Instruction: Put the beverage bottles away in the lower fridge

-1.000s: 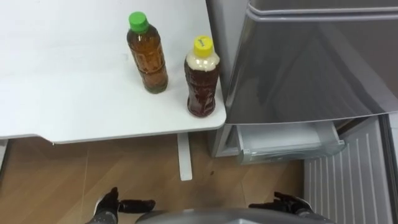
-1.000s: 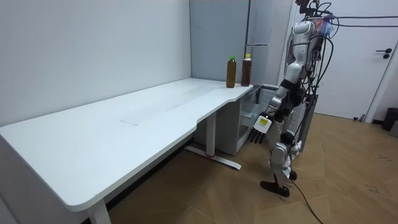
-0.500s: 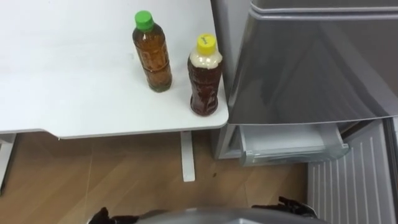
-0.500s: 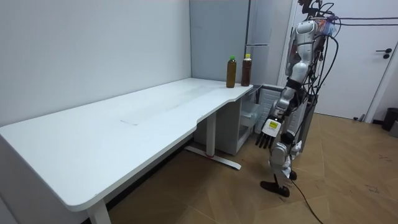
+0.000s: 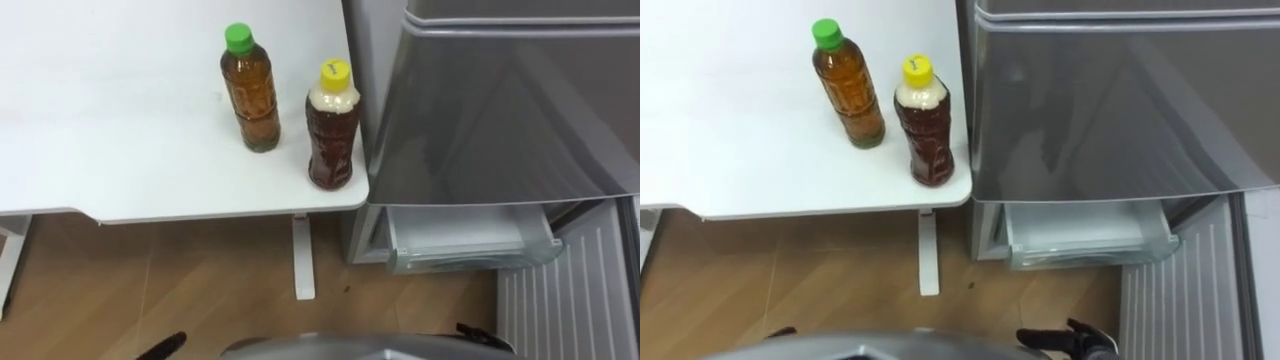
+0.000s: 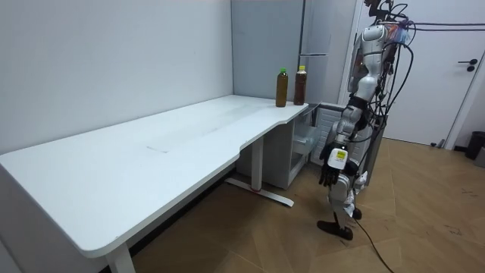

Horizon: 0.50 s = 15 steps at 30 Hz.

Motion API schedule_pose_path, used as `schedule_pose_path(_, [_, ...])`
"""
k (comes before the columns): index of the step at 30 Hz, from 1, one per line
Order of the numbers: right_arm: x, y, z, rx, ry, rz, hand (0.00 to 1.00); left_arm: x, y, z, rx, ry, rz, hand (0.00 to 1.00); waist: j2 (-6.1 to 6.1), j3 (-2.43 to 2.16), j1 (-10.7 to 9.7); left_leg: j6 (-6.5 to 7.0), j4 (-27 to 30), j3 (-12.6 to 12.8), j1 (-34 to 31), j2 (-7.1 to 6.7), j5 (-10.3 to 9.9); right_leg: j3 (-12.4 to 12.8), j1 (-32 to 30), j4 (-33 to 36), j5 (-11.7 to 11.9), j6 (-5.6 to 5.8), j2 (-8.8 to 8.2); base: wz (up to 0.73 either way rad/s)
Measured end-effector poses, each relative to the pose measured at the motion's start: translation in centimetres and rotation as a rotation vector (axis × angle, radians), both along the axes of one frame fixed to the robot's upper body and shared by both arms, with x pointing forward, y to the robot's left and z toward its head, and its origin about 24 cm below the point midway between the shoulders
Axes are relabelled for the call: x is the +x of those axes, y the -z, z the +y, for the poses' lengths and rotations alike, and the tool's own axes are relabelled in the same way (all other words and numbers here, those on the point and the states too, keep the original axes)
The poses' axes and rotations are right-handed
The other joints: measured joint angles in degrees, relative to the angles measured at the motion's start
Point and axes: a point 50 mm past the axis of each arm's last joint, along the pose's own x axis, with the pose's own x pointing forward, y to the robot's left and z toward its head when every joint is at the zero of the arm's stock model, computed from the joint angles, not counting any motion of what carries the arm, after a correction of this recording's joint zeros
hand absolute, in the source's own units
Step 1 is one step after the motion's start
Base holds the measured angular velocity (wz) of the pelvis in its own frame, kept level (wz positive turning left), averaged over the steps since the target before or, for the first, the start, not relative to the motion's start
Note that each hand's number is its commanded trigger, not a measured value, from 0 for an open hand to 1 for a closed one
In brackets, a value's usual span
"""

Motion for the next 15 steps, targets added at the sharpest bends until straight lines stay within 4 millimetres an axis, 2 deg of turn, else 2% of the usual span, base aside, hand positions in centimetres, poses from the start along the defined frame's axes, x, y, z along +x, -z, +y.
schedule_pose_path(4, [0.2, -0.1, -0.3, -0.011, 0.001, -0.011, 0.0, 2.2, -1.1, 1.0, 0.083, -0.077, -0.073, 0.0, 0.66, -0.33, 0.07, -0.02, 0.1, 0.26, 0.02, 0.0, 0.06, 0.34, -0.43, 0.14, -0.1, -0.02, 0.04, 0.0])
schedule_pose_path(9, [0.4, -0.2, -0.4, -0.032, -0.022, -0.017, 0.0, 4.7, -3.1, 2.5, 0.204, -0.134, -0.154, 0.0, 0.88, -0.55, -0.04, -0.03, -0.22, 0.25, -0.04, -0.04, 0.04, 0.29, -0.6, 0.05, -0.11, -0.01, 0.04, 0.0])
schedule_pose_path(15, [0.1, -0.3, -0.7, -0.076, -0.05, -0.019, 0.0, 8.7, -7.2, 4.1, 0.371, -0.185, -0.311, 0.0, 0.94, -0.56, 0.32, -0.02, -0.16, 0.16, 0.2, -0.01, 0.04, 0.11, -0.59, 0.47, -0.11, -0.02, 0.04, 0.0])
